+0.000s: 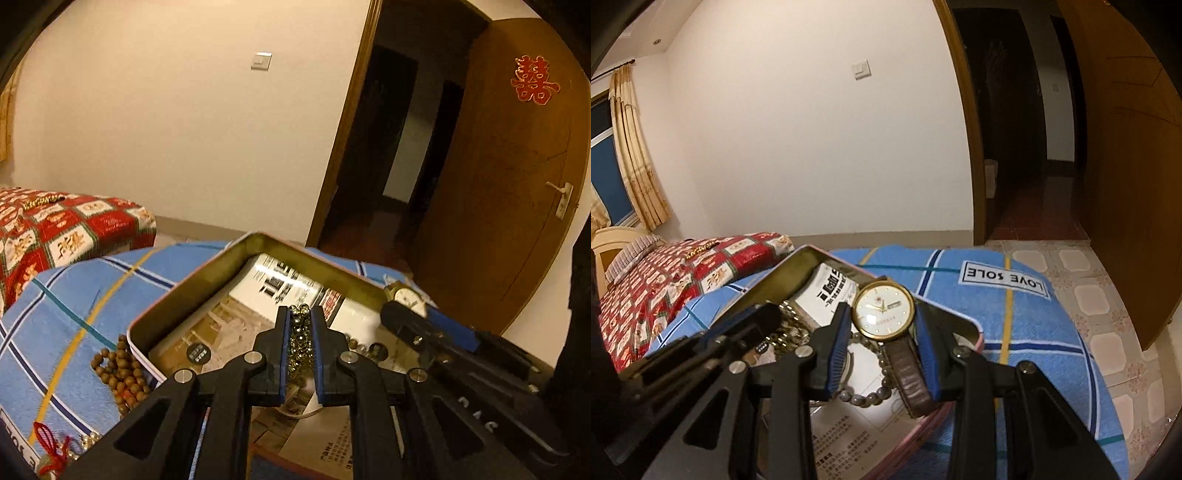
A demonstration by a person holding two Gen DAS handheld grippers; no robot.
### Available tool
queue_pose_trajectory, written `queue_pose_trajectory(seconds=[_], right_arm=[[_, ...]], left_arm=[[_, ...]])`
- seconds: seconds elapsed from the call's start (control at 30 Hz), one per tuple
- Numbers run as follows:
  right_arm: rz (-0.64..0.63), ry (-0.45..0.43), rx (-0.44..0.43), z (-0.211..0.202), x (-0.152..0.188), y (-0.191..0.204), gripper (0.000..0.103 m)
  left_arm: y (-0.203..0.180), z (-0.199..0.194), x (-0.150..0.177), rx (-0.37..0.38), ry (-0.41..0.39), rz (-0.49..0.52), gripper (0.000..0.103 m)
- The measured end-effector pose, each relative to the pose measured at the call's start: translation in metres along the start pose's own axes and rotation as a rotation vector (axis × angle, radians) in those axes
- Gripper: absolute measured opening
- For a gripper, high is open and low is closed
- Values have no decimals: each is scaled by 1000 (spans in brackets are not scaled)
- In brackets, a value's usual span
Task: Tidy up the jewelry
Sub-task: 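Carry the watch and gold chain with both tools over the pink tin, then open the right tool to drop the watch while the left tool releases the chain into the tin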
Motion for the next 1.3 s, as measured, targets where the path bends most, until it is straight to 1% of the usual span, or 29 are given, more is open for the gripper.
queue_pose_trajectory(seconds=[0.1,0.2,0.33,0.53,0.63,0.7,0.73,0.77,0.83,0.87,0.9,0.93,0.97,1.0,1.03,1.1,1.13,1.2,1.3], right_arm=[[-8,17,-6,4,0,2,38],[-10,34,-6,7,2,3,38],[-6,28,-1,6,1,2,38],[8,12,-19,4,0,-1,40],[16,-4,-21,1,-1,-3,48],[19,-19,-21,-1,-2,-2,50],[21,-37,-14,-5,-2,-3,53],[23,-49,-6,-7,-2,-3,62],[33,-93,32,-14,-3,-5,72],[36,-105,42,-15,-4,-6,74],[41,-119,54,-17,-5,-7,75],[45,-122,62,-18,-5,-7,76],[49,-123,67,-17,-6,-8,76],[53,-125,72,-17,-6,-9,76],[57,-127,80,-17,-6,-10,76],[70,-141,69,-20,-5,-14,79],[74,-151,75,-21,-5,-14,82],[72,-167,94,-24,-5,-15,82],[56,-184,109,-27,-3,-12,82]], left_arm=[[3,6,2,-18,20,-9,10],[6,8,0,-17,26,-13,10],[7,11,-1,-29,35,-17,10],[12,14,-2,-41,52,-35,10],[12,15,-2,-52,55,-30,10],[10,14,-2,-67,47,-22,11],[10,13,-2,-74,44,-19,11],[10,13,-2,-86,42,-16,11],[10,11,-1,-104,43,-19,12],[10,11,-1,-105,47,-23,17],[10,9,-1,-102,47,-27,27],[10,7,-1,-103,44,-33,36],[11,2,-1,-111,29,-44,55],[11,-4,-1,-128,7,-50,67],[10,-11,0,-163,-23,-45,70],[8,-21,3,-199,-55,-27,74],[6,-27,5,-218,-68,-12,74],[6,-36,9,-243,-87,-7,74],[12,-51,19,-277,-121,-28,74]])
Point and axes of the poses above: each gripper's, at about its wrist camera, not at the fingertips, and z roughly the way its jaws point, y to its left, x to its underside, the point moved 4 cm from there along z, roughly the way its jaws point, and after that the axes turned 13 degrees about y, right-handed, at the moved point
